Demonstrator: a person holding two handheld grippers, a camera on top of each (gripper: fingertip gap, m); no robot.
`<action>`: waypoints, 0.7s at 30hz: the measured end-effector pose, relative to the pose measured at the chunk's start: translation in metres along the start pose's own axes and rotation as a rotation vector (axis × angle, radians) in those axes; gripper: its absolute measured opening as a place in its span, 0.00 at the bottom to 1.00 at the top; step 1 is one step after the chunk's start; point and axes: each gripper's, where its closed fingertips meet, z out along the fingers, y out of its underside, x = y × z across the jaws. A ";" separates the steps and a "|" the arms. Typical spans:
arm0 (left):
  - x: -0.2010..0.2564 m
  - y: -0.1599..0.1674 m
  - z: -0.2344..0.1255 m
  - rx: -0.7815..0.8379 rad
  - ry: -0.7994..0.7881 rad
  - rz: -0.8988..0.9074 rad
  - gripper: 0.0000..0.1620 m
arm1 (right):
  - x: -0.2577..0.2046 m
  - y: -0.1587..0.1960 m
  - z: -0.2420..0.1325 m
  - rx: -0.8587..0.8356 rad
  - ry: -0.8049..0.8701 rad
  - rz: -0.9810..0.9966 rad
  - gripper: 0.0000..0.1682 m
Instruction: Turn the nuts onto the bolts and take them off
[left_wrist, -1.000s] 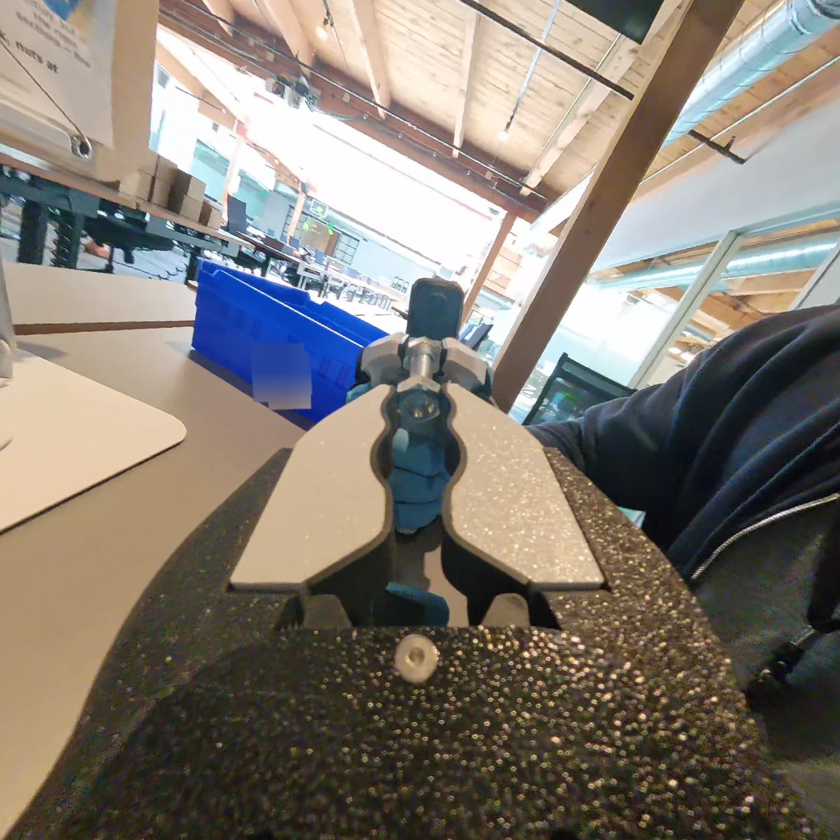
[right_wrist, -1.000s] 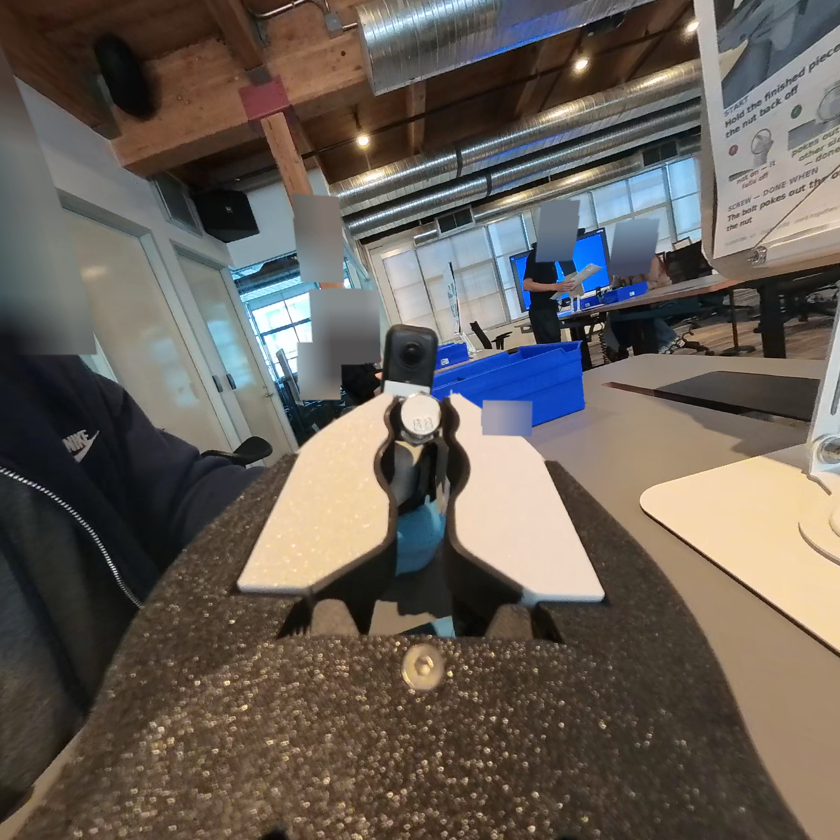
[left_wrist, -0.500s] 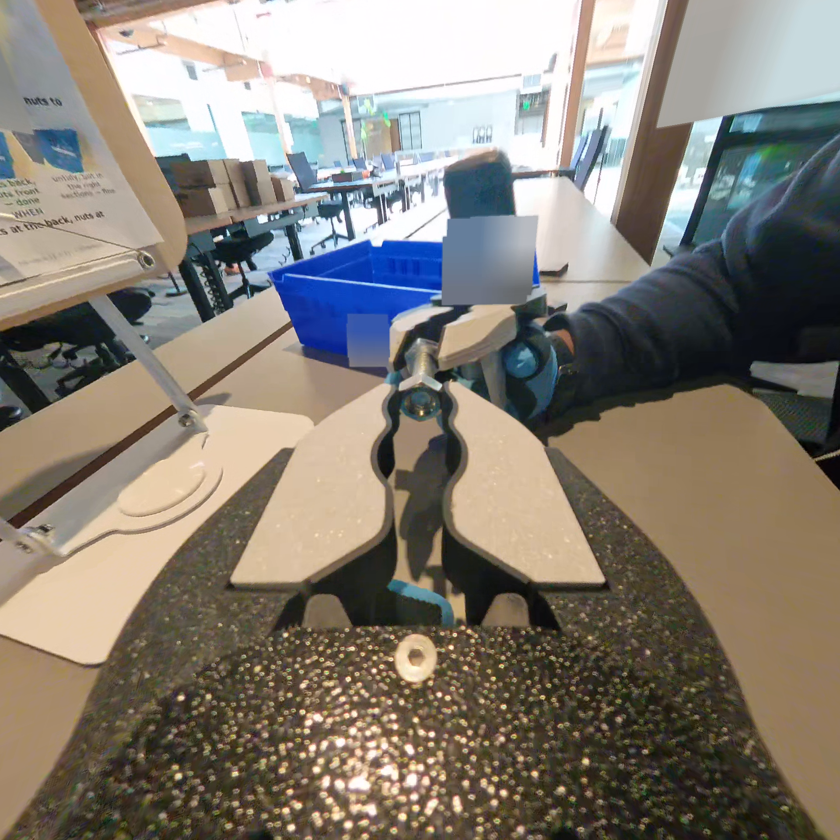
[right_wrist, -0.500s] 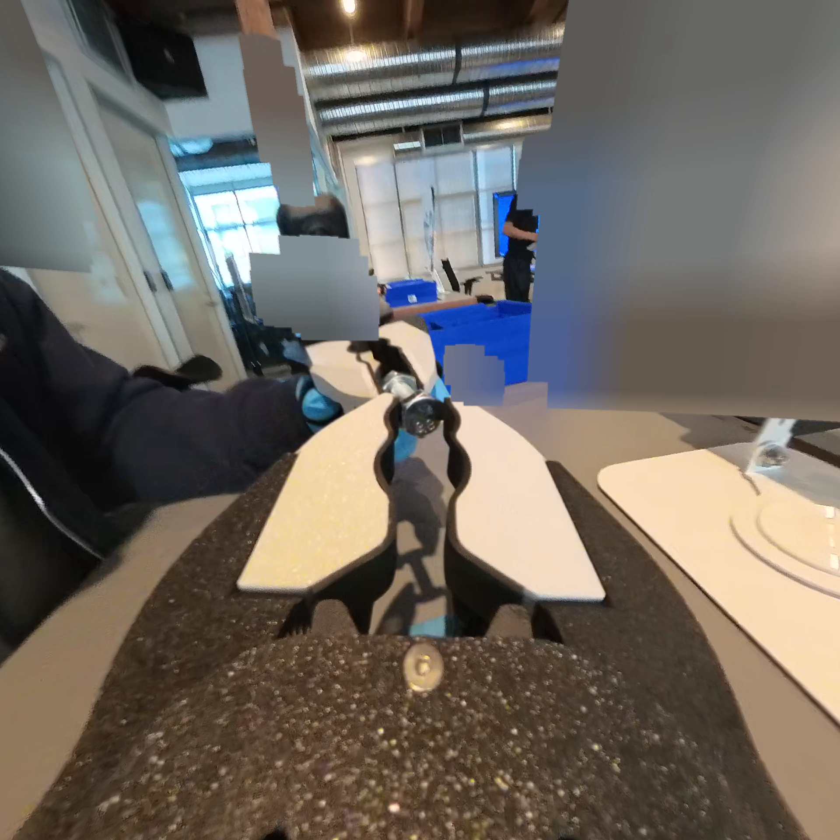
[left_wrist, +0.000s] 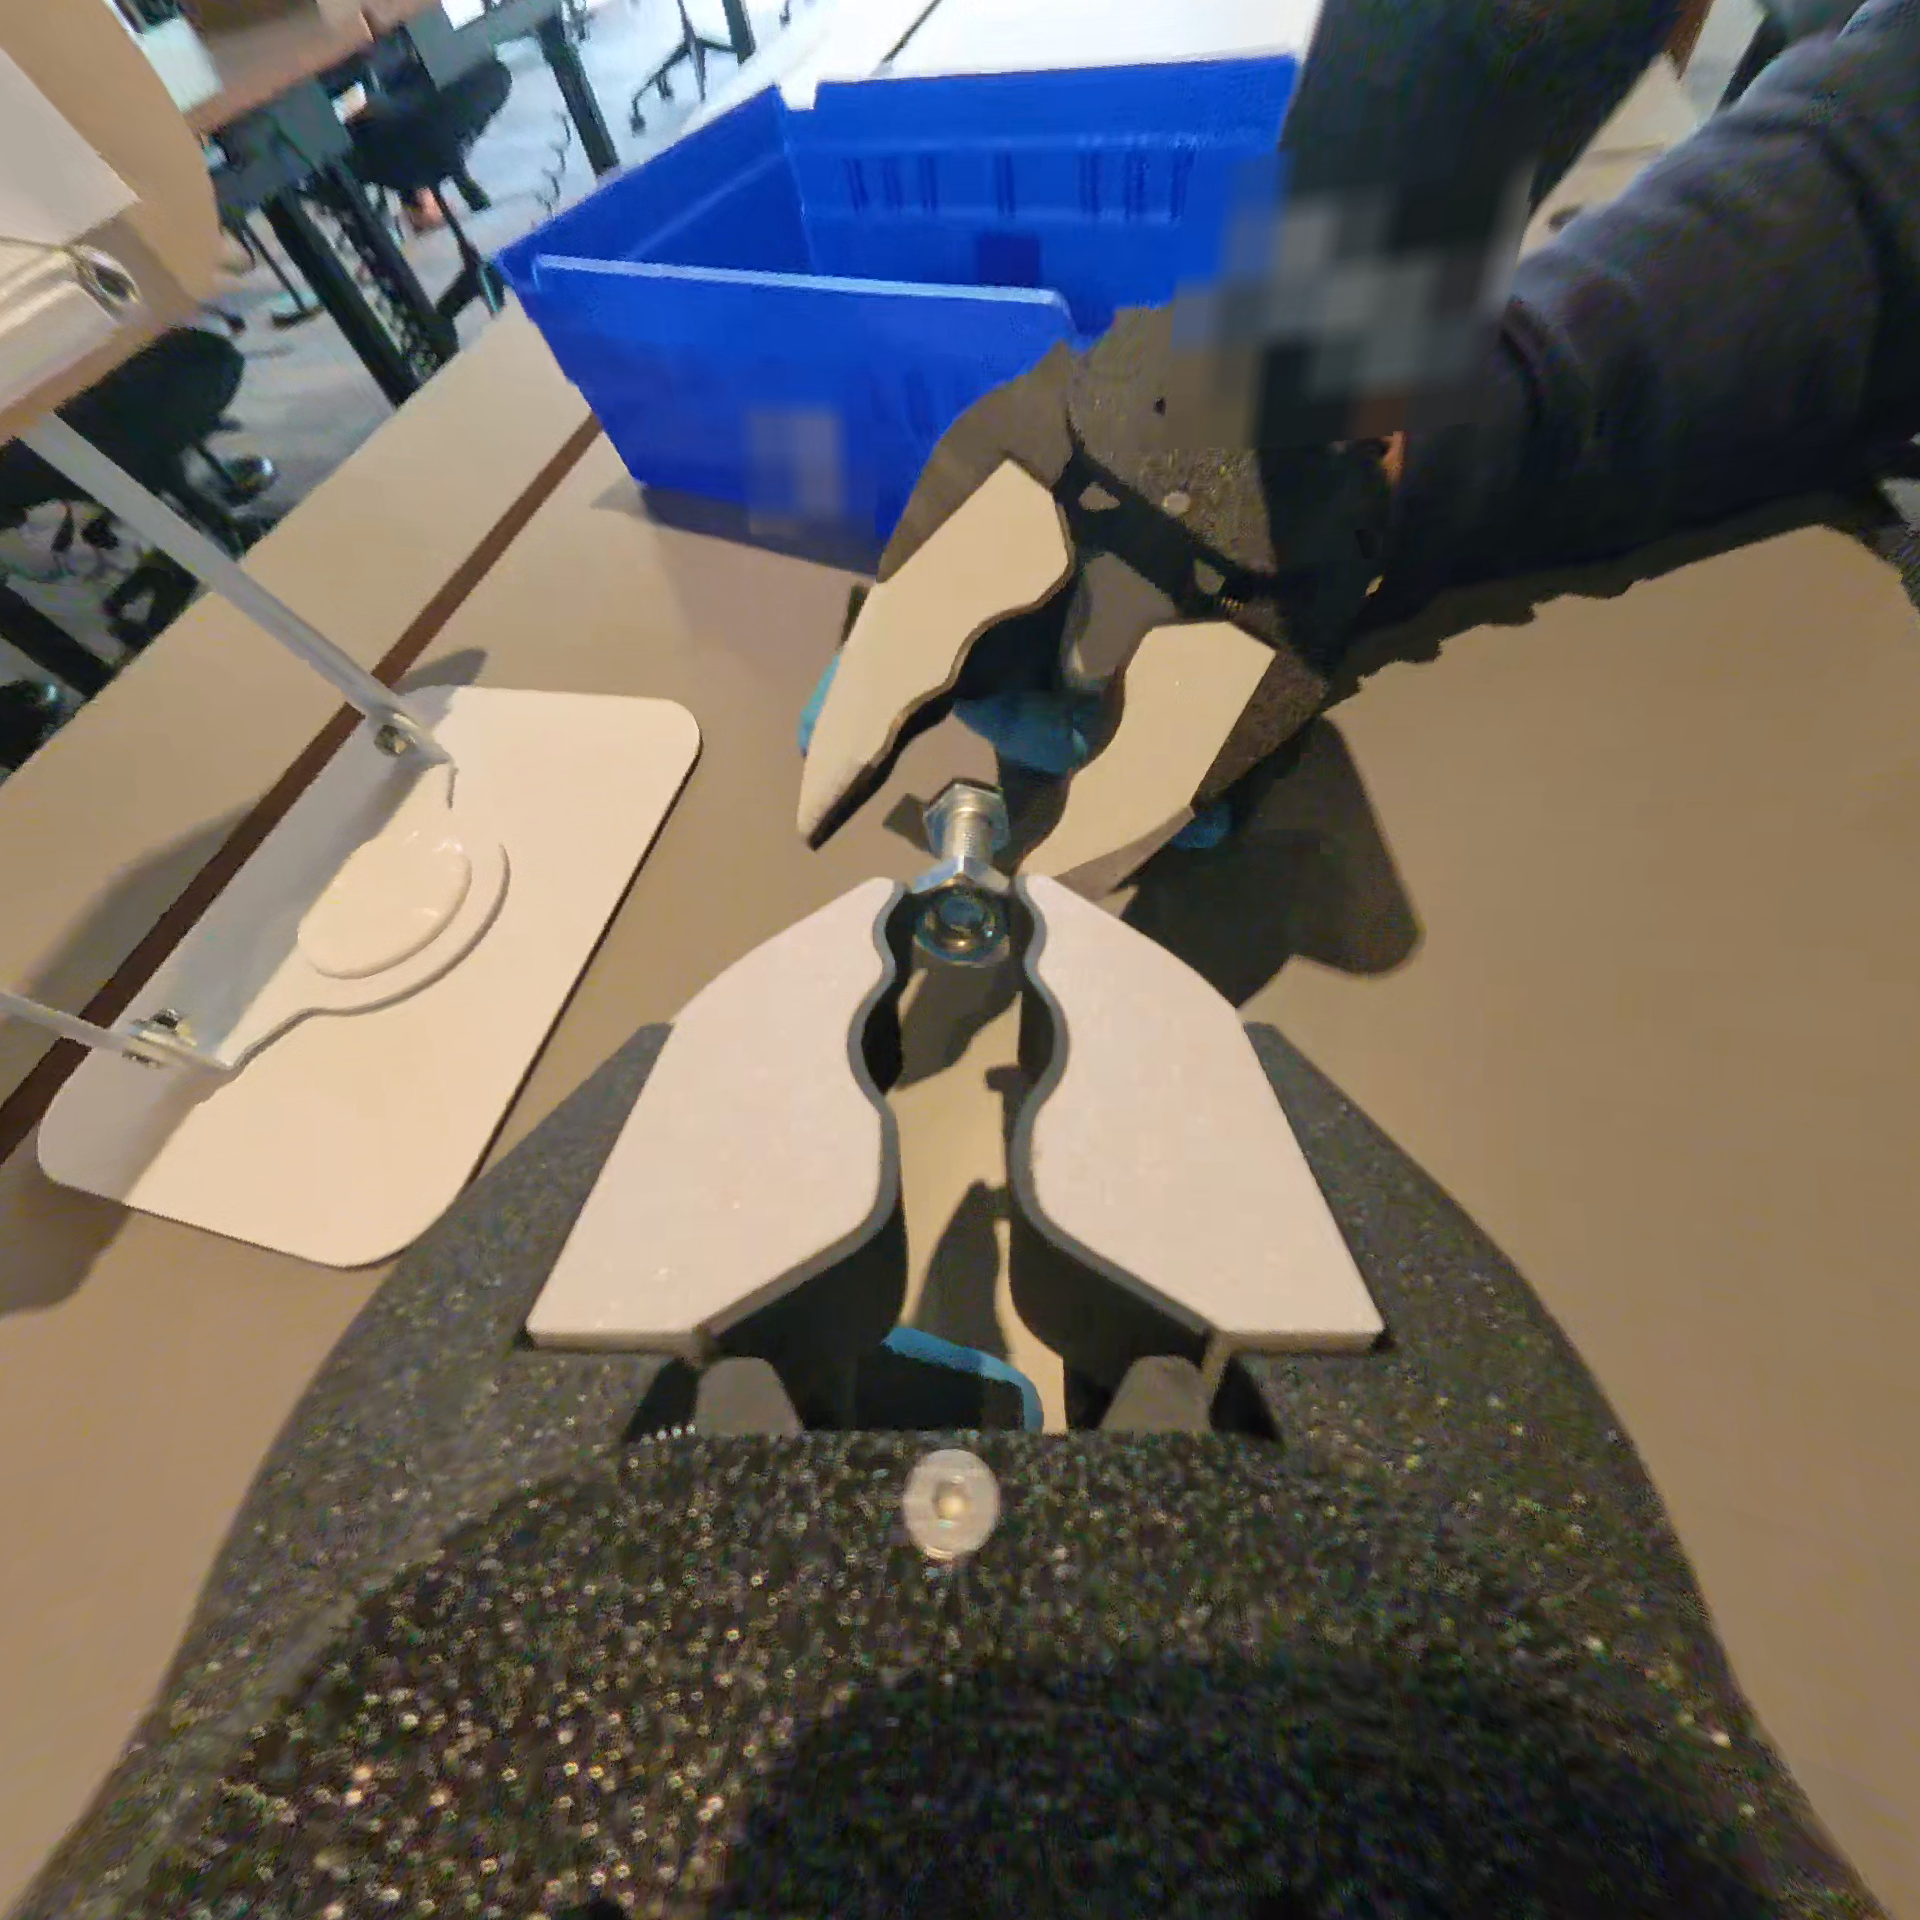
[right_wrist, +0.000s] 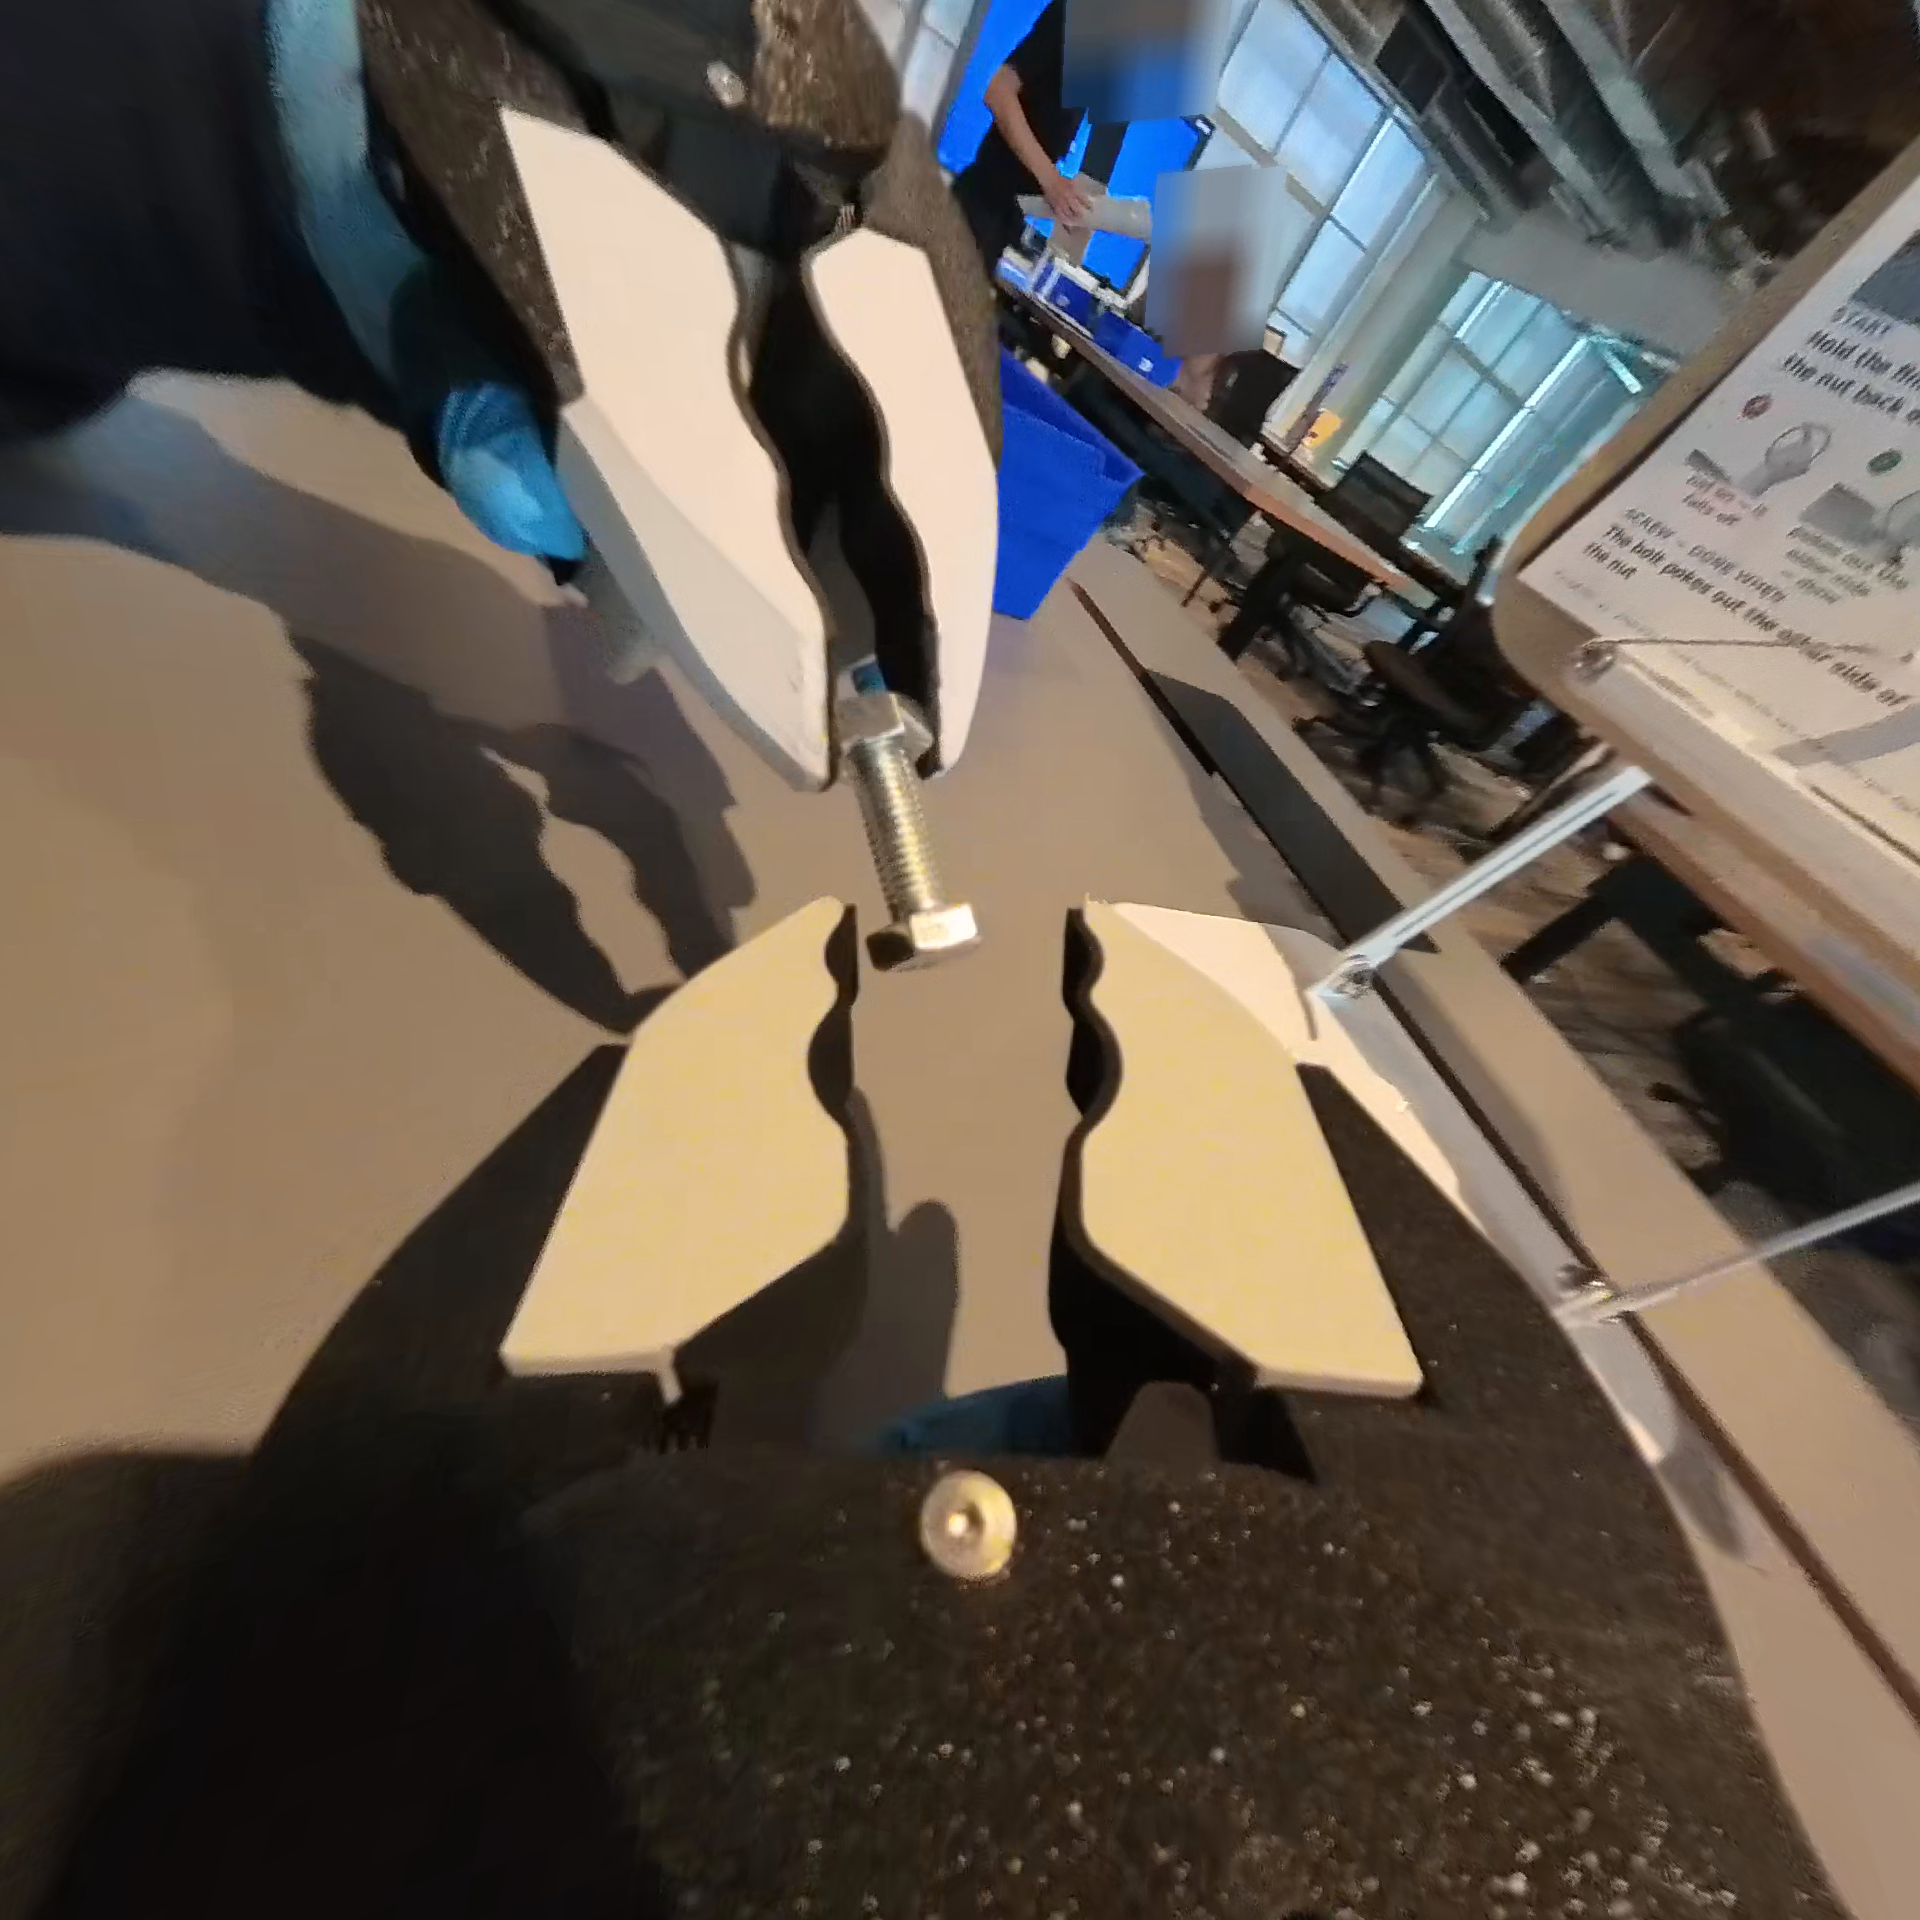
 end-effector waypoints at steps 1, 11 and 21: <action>0.000 0.003 0.002 -0.026 -0.008 0.000 0.10 | 0.000 0.002 0.001 -0.015 0.019 -0.035 0.22; -0.003 0.017 0.010 -0.138 -0.062 0.015 0.10 | 0.003 0.022 0.010 -0.135 0.132 -0.256 0.19; -0.005 0.021 0.015 -0.183 -0.098 0.008 0.10 | 0.001 0.026 0.013 -0.173 0.162 -0.324 0.15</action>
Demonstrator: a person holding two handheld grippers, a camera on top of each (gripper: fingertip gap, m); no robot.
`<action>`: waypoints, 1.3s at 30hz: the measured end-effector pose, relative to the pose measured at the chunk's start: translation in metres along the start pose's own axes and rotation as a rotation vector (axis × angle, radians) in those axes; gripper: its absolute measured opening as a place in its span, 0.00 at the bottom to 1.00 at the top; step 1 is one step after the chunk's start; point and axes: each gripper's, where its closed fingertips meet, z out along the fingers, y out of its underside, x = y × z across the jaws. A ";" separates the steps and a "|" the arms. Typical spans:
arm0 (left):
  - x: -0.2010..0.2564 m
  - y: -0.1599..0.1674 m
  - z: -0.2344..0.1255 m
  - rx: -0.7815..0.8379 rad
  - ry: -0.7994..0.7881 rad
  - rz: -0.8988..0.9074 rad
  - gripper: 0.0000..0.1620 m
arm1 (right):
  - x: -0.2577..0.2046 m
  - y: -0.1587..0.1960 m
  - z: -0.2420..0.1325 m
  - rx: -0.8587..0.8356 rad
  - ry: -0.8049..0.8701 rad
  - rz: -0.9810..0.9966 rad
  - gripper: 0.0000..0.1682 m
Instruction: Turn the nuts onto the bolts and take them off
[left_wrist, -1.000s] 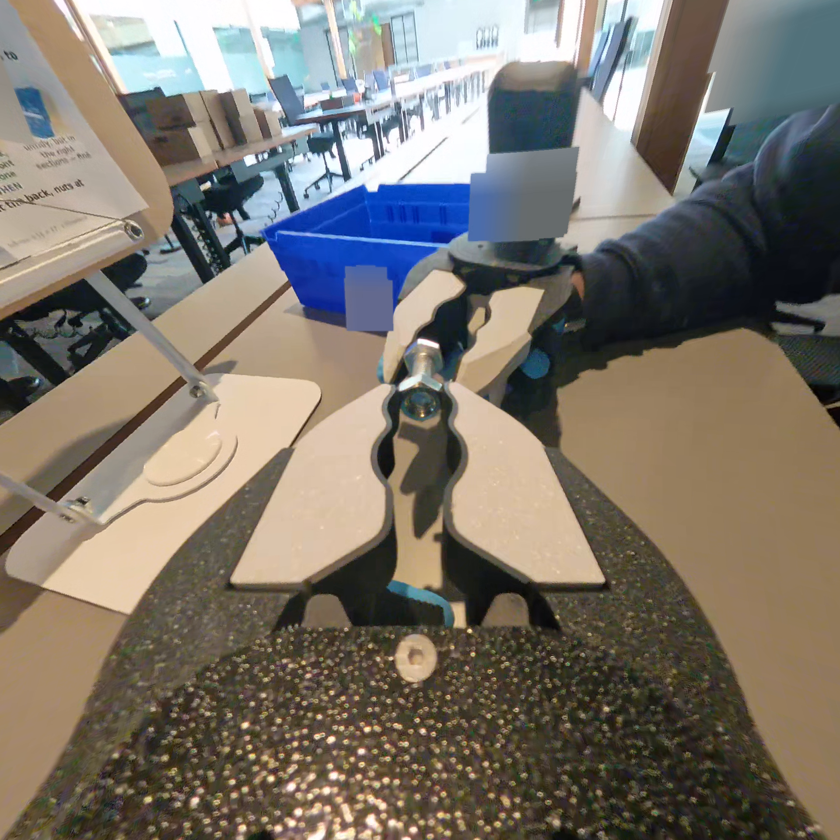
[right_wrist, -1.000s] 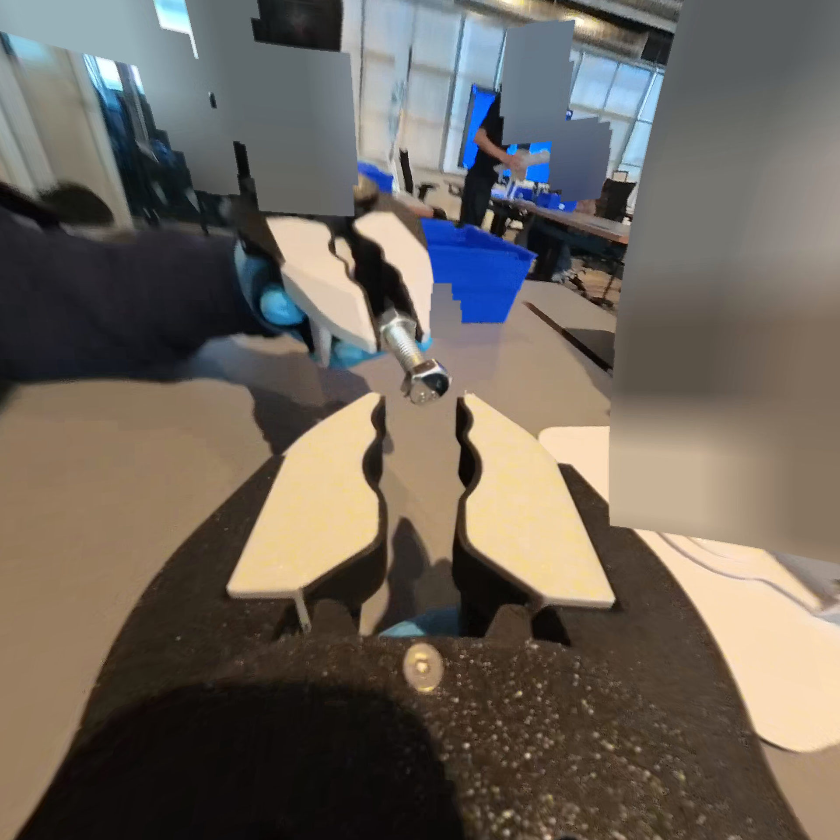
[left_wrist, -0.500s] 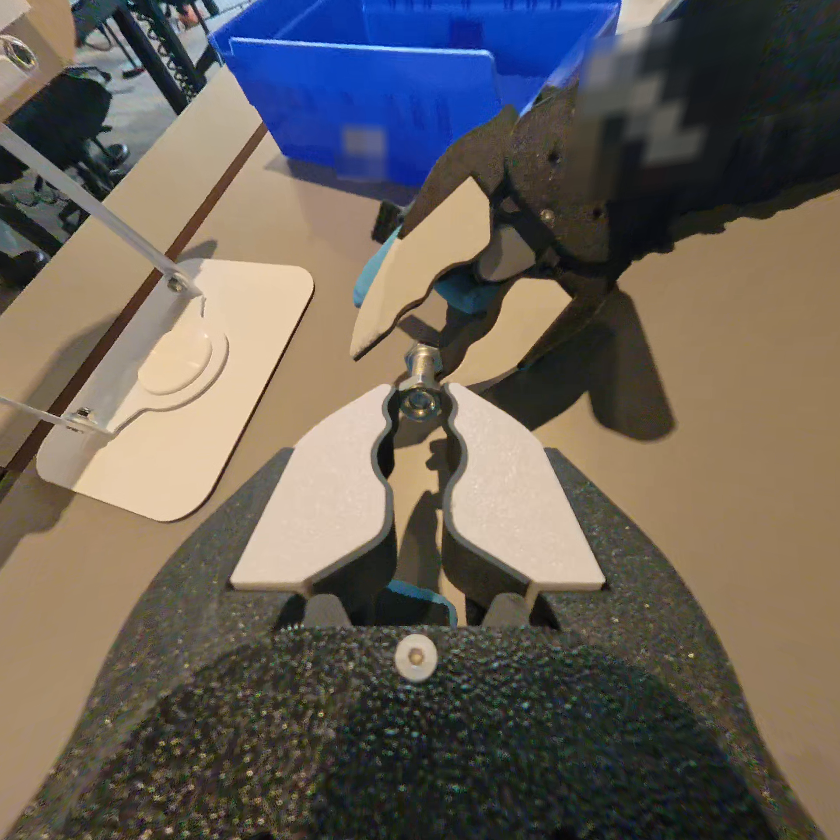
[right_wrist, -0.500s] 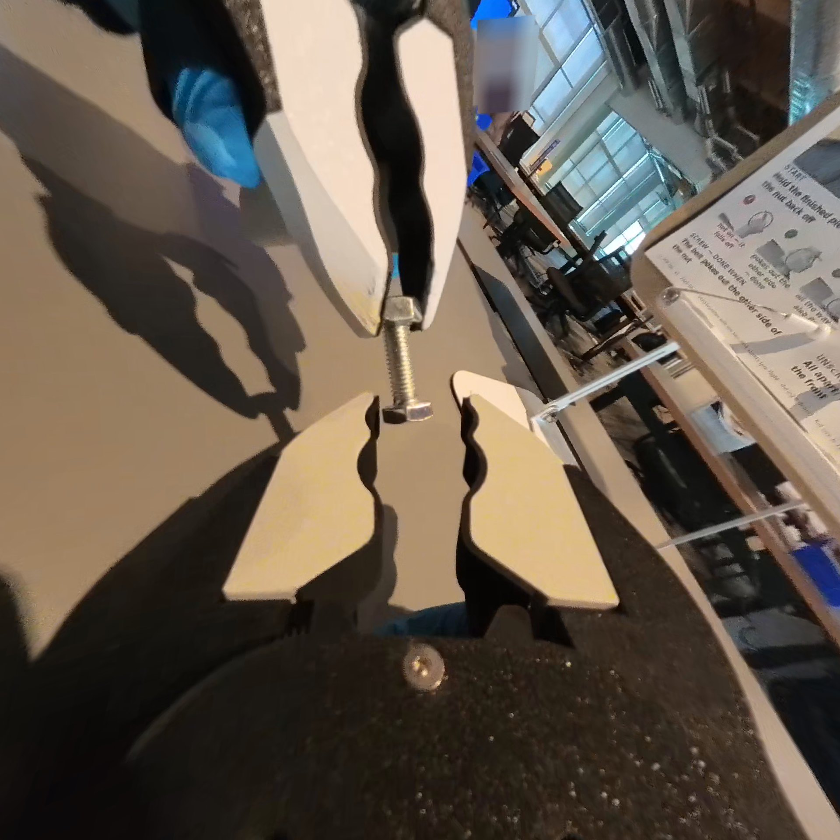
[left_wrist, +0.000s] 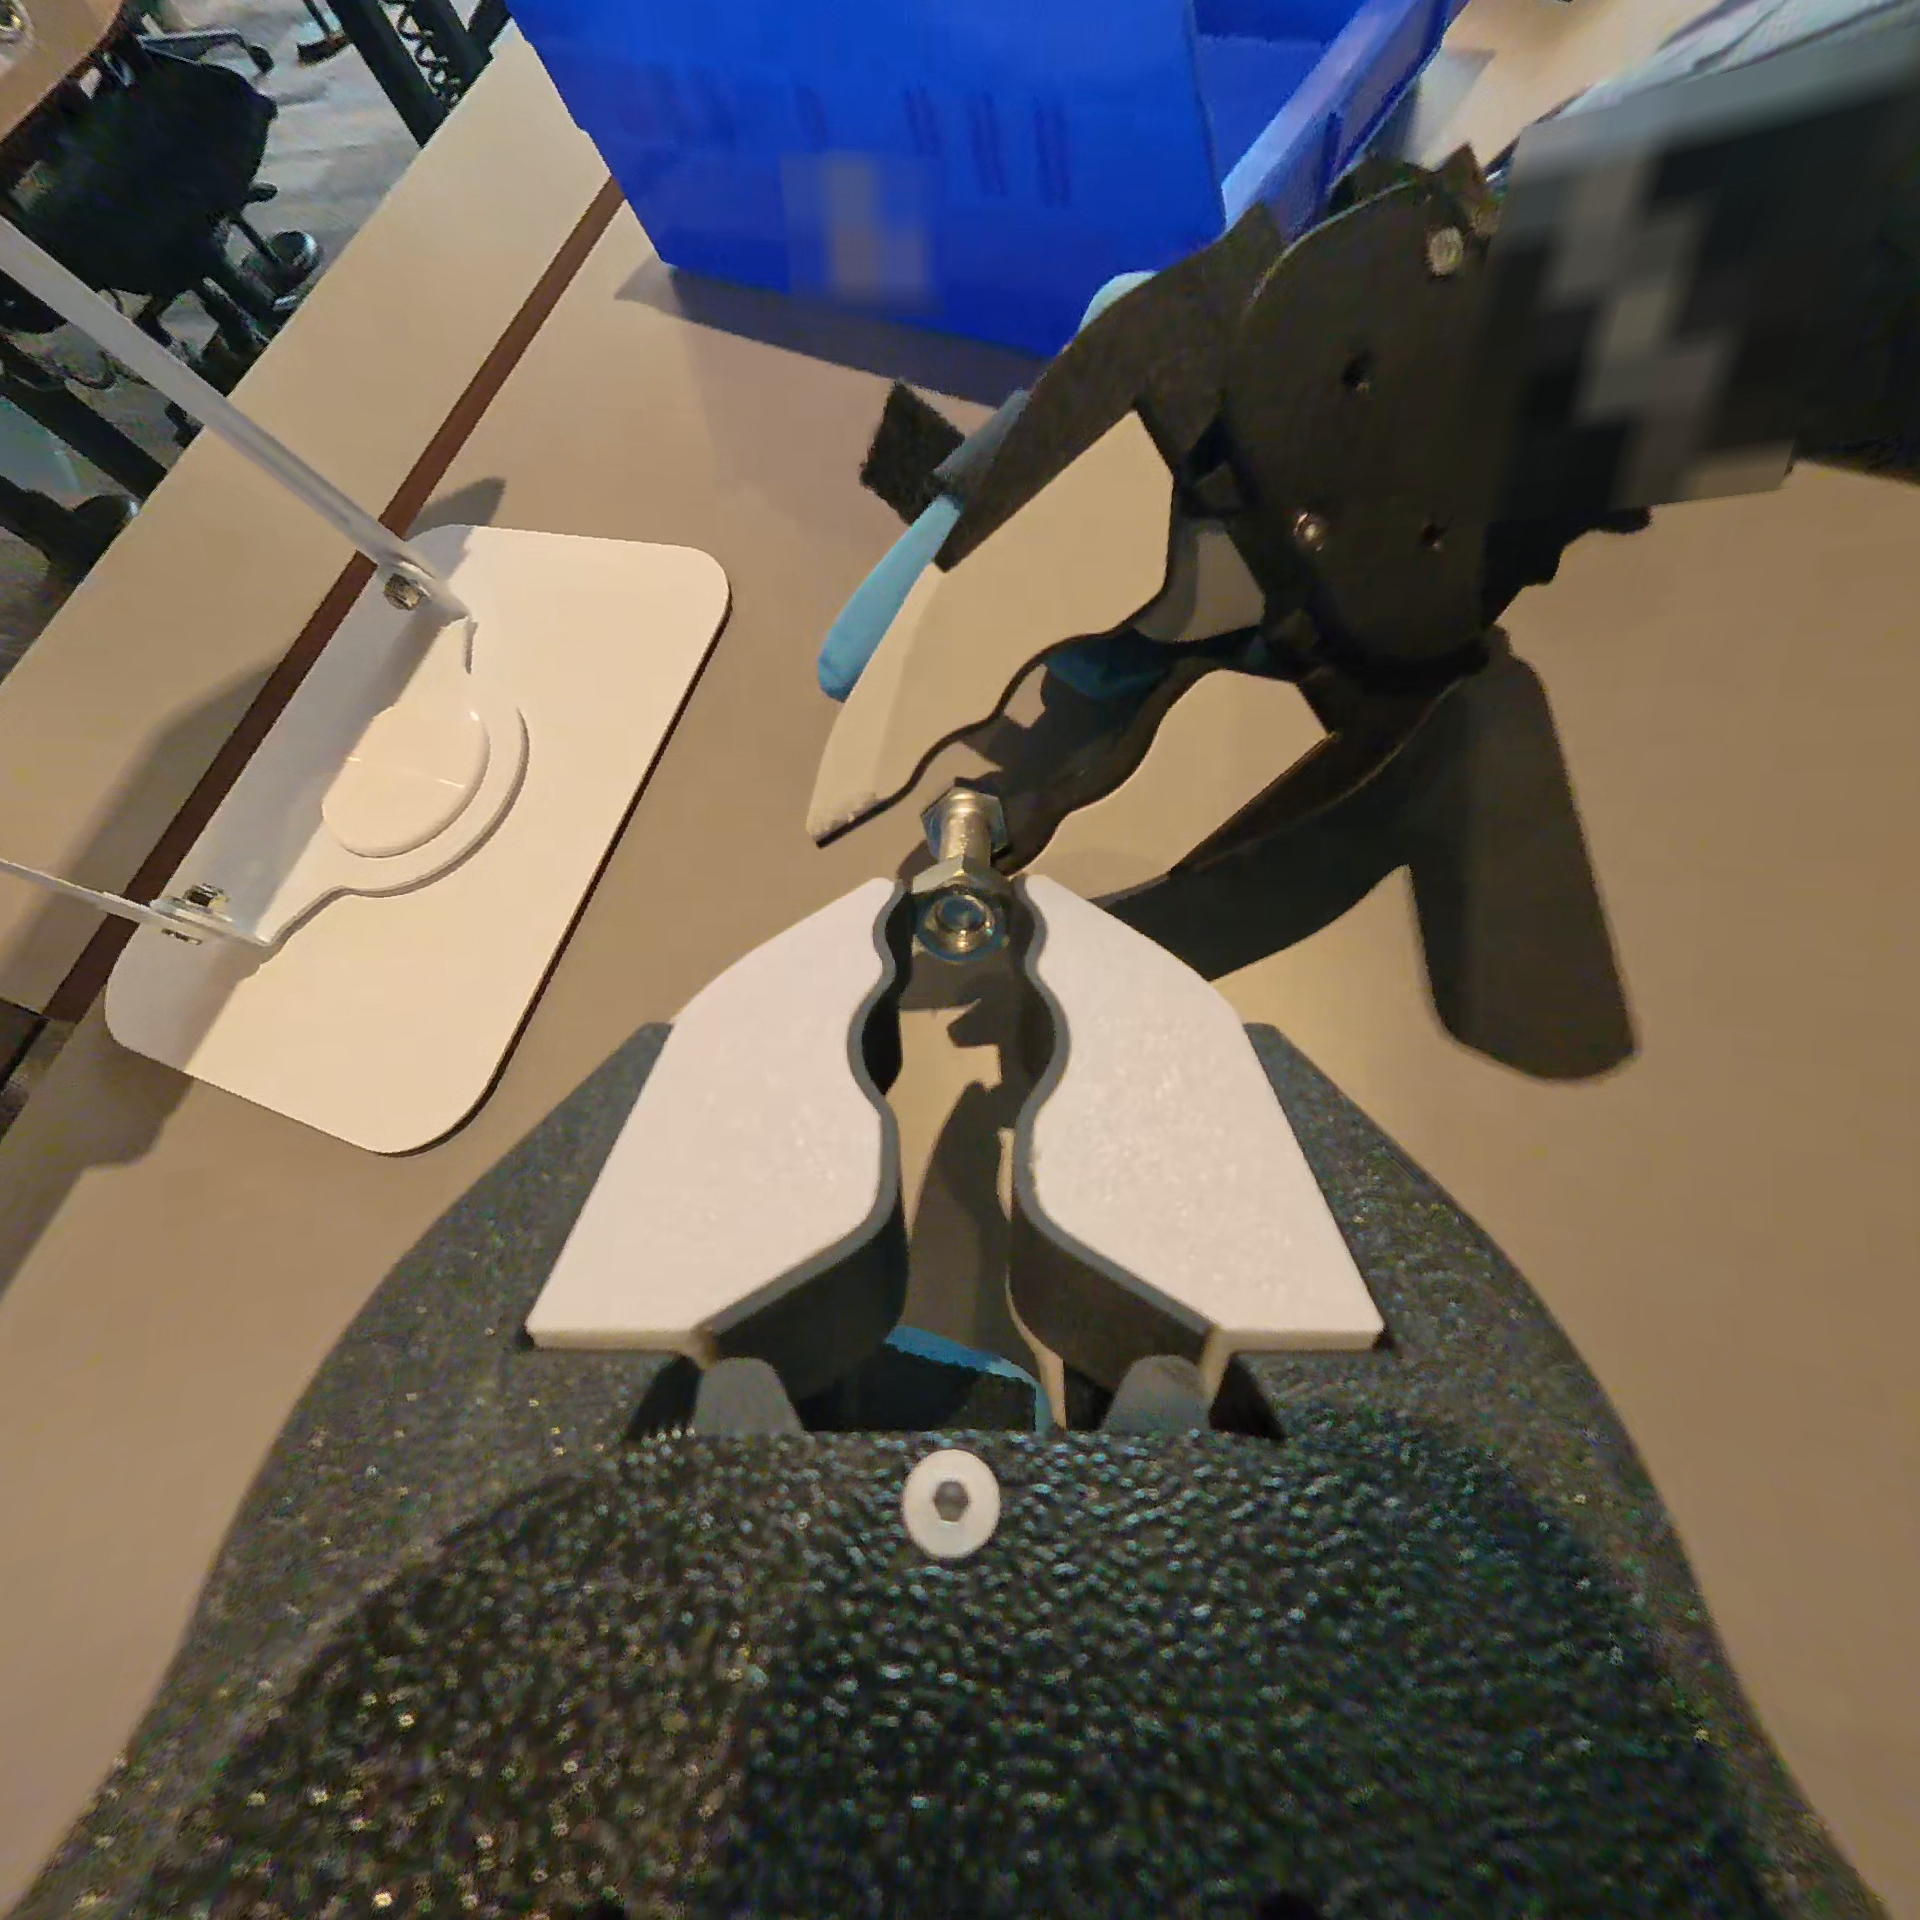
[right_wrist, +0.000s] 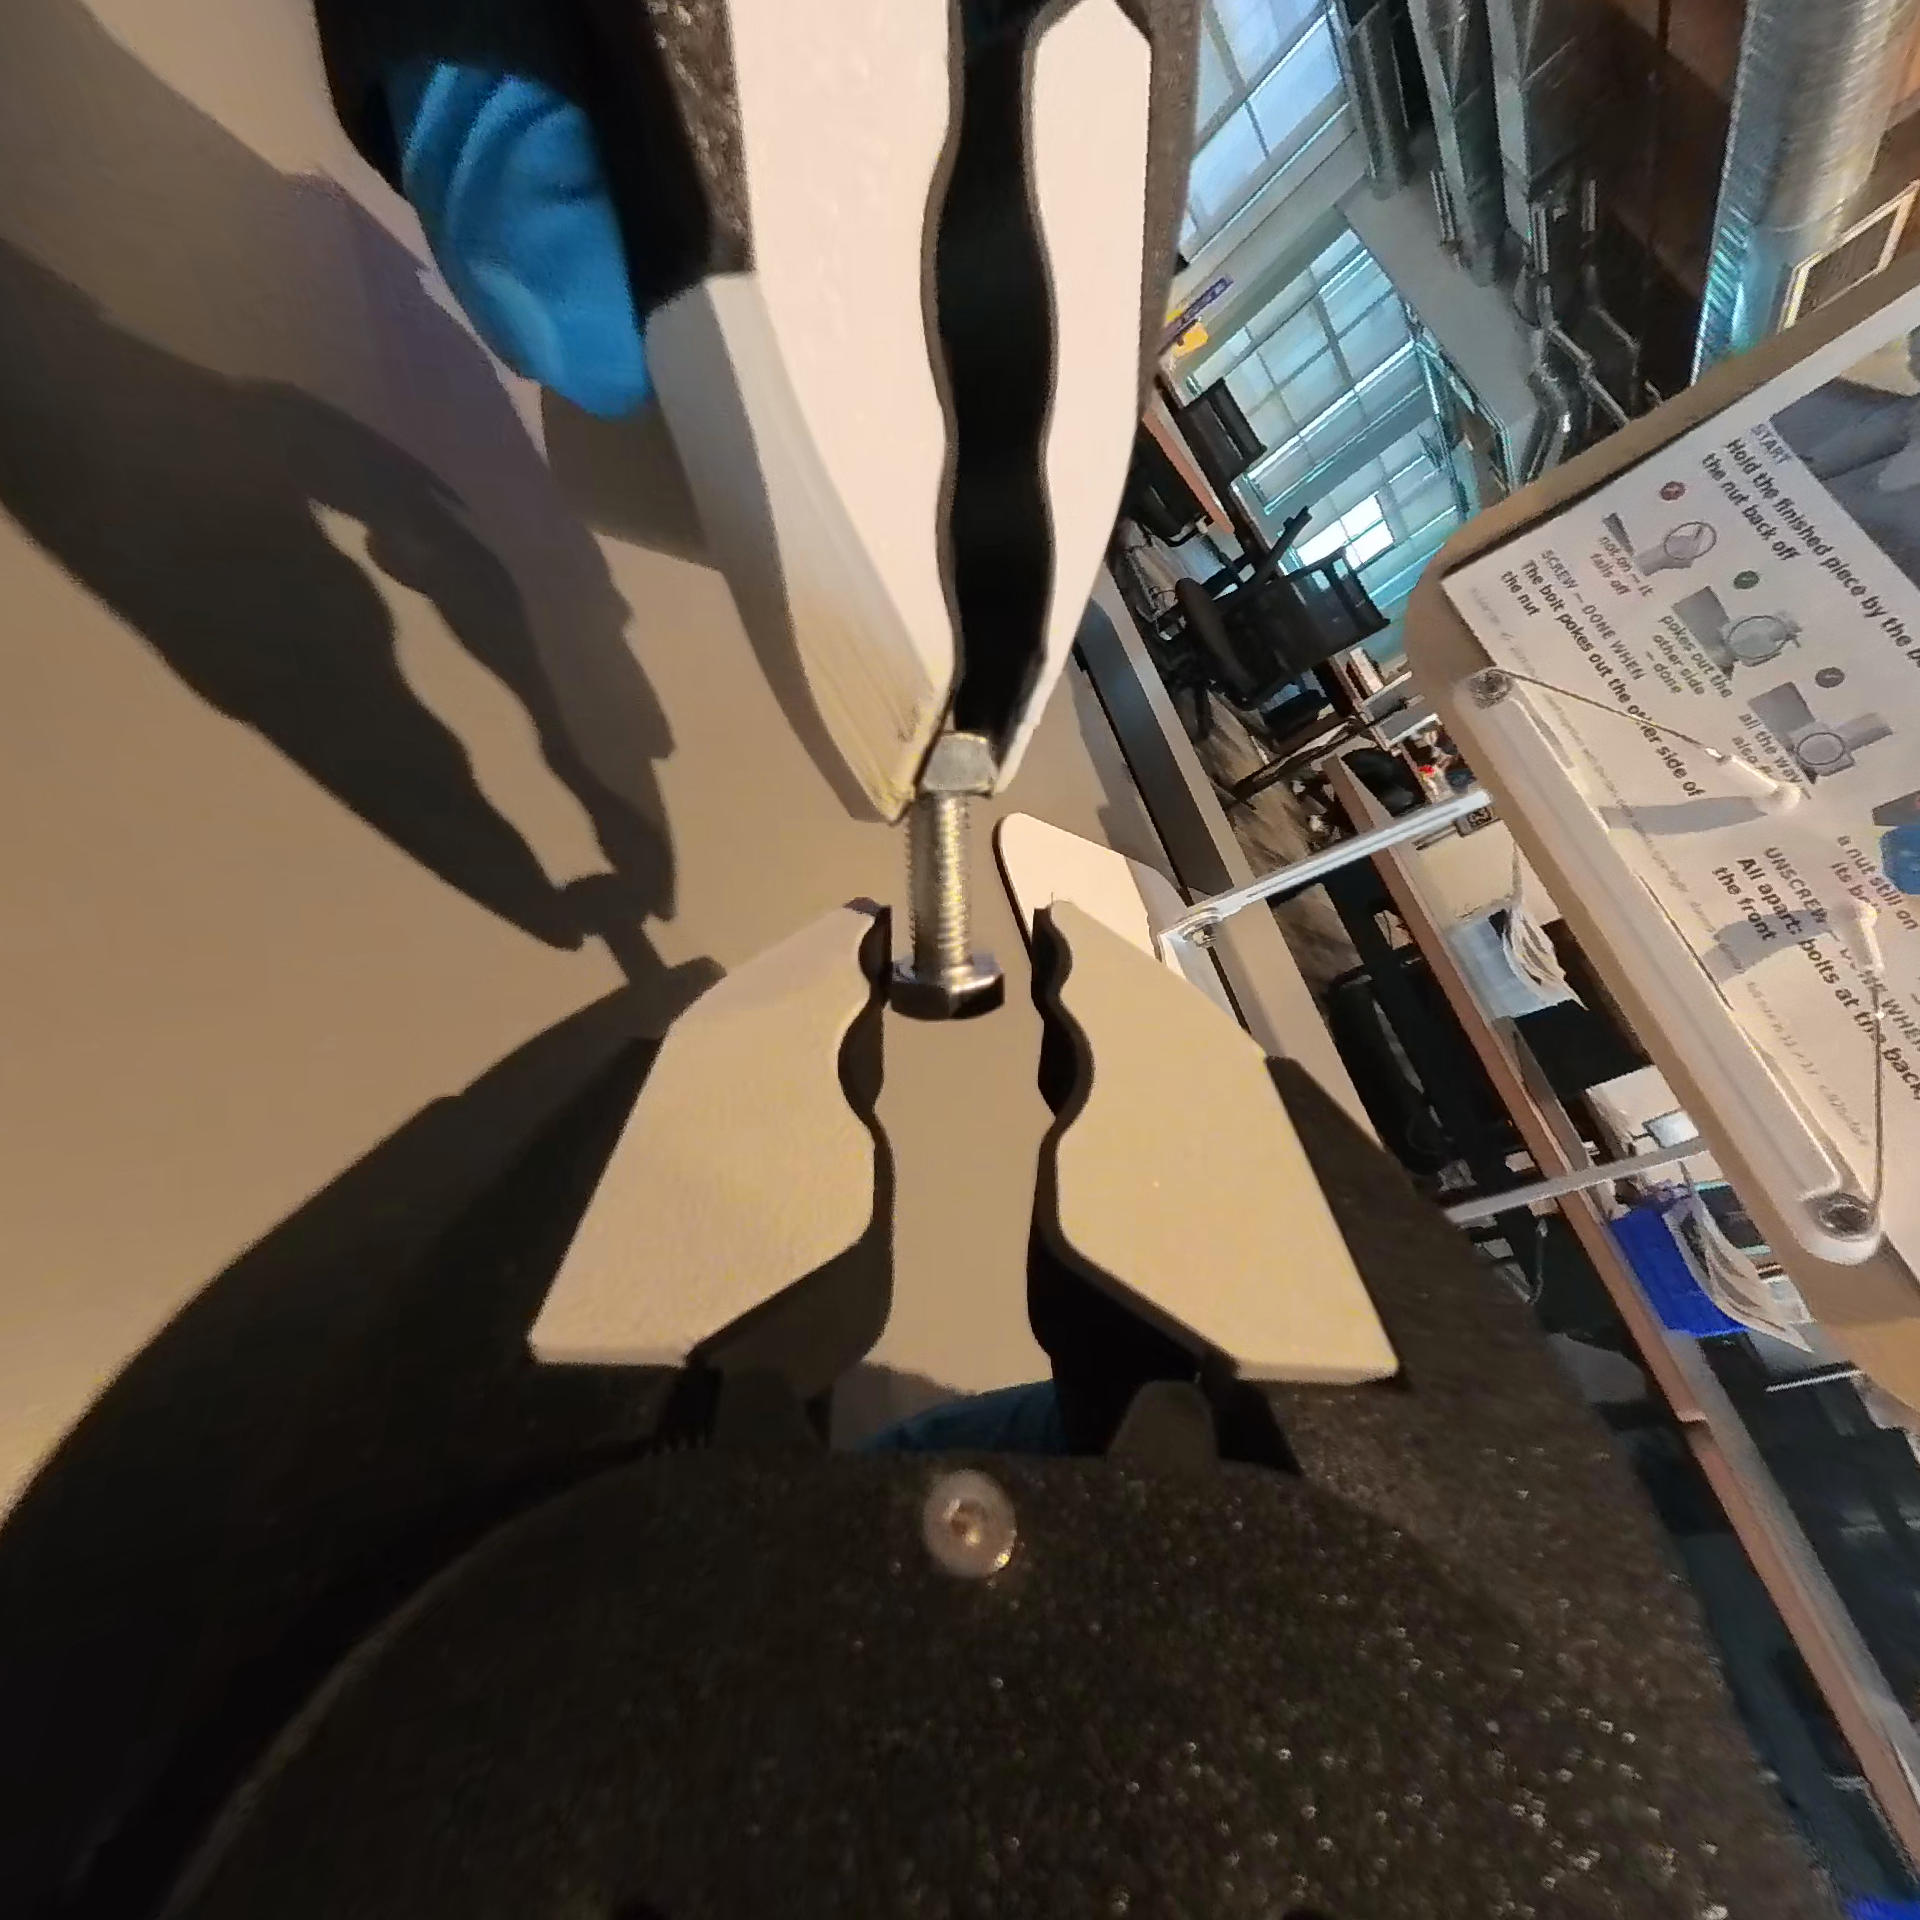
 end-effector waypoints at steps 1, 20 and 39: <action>0.000 0.000 0.000 -0.001 -0.002 -0.003 0.10 | 0.000 0.000 0.000 -0.004 0.004 -0.006 0.15; -0.008 -0.008 -0.002 0.045 -0.059 -0.011 0.15 | 0.001 0.003 0.001 -0.014 -0.027 0.048 0.10; -0.027 -0.089 -0.072 0.764 0.050 -0.320 0.22 | 0.035 -0.073 -0.034 0.552 -0.296 0.891 0.09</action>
